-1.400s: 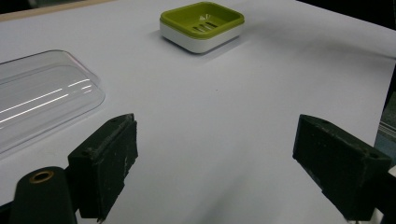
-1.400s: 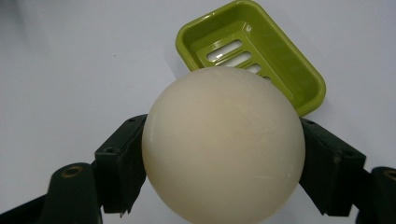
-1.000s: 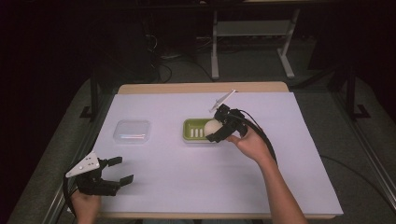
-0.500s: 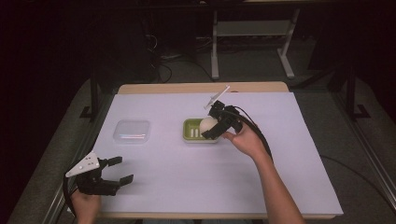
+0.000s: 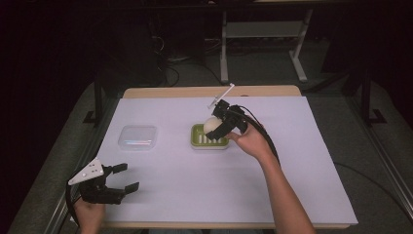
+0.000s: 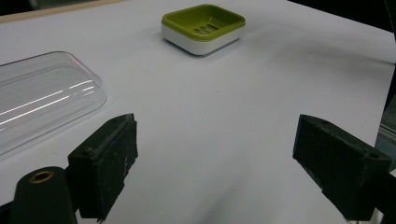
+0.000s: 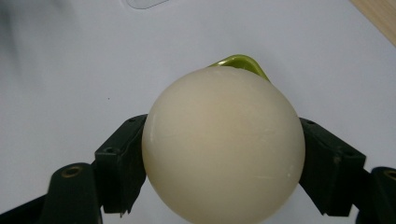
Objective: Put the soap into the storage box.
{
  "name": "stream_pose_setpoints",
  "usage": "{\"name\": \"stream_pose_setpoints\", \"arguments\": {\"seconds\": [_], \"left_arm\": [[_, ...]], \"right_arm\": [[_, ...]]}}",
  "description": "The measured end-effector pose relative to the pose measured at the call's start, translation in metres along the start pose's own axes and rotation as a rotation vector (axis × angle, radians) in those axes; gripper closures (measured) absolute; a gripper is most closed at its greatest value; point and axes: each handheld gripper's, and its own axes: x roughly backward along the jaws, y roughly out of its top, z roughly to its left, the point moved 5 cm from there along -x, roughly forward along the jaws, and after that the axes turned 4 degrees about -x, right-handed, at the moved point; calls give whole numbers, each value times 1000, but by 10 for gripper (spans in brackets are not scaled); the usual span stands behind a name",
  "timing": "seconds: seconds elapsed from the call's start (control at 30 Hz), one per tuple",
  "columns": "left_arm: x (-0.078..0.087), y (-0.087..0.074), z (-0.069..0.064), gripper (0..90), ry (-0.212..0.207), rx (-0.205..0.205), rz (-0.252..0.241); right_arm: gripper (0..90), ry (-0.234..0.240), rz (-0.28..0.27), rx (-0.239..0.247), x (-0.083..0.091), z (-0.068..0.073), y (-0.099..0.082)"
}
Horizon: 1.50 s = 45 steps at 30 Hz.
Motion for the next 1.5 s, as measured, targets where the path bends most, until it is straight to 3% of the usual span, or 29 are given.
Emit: {"name": "stream_pose_setpoints", "arguments": {"seconds": [0.73,1.5], "left_arm": [[0,-1,1,132,-3,-3,5],[0,-1,1,132,-2,0,0]], "right_arm": [[236,-9,52,-22,-33,-9,2],[236,-20,52,-51,-53,-18,1]]}}
